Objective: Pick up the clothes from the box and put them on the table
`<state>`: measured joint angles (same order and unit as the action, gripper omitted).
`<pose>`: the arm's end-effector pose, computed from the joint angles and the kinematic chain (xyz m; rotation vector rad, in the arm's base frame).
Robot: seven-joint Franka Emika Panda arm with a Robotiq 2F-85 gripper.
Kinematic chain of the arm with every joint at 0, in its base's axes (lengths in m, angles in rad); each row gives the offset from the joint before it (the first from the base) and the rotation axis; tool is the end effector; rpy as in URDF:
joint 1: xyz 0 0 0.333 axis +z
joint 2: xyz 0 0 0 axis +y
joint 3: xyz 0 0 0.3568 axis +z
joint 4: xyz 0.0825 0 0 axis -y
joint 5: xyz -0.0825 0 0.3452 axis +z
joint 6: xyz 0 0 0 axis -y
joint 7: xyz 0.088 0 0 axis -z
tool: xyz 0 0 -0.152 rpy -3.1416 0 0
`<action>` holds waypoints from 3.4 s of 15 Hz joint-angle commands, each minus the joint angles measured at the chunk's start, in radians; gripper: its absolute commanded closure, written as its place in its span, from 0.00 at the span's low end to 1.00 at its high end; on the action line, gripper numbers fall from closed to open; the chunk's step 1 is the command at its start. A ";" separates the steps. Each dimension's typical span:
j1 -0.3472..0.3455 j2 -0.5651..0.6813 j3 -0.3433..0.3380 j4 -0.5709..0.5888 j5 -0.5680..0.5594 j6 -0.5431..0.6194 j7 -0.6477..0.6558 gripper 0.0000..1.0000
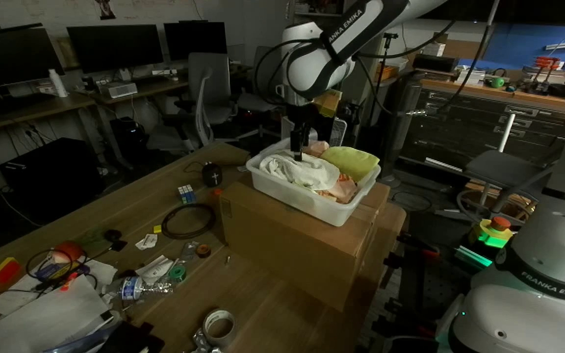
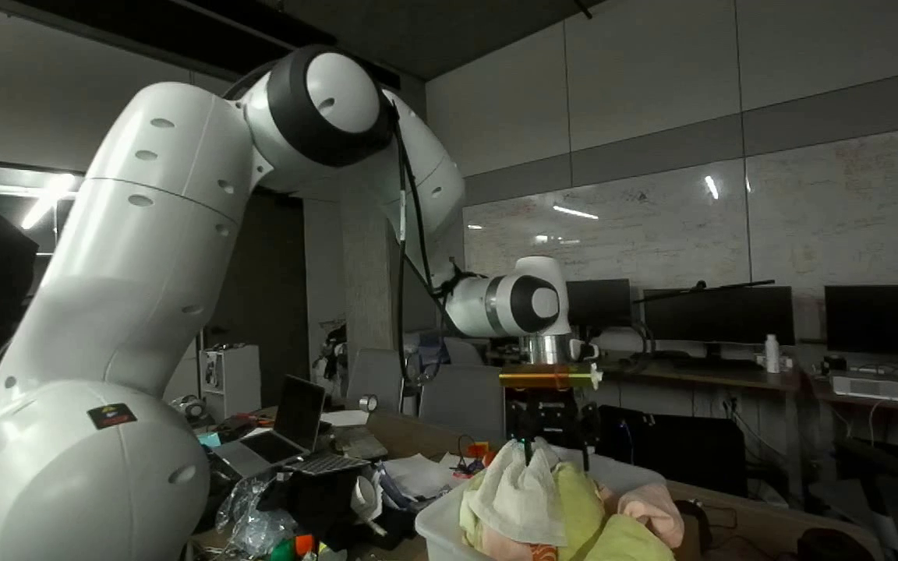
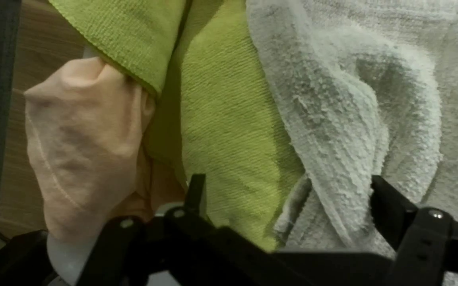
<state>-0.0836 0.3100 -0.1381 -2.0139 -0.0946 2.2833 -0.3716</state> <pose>0.5630 -0.1293 0.3183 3.0253 0.3324 -0.1066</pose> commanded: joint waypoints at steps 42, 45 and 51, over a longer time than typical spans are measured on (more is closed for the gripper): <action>-0.132 -0.277 0.072 0.097 0.151 -0.075 -0.047 0.94; -0.114 -0.379 0.060 0.086 0.162 -0.065 -0.004 0.94; -0.063 -0.485 0.052 0.131 0.146 -0.123 0.118 0.94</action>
<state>-0.1866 -0.1290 -0.0716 -1.8986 0.0436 2.1842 -0.3093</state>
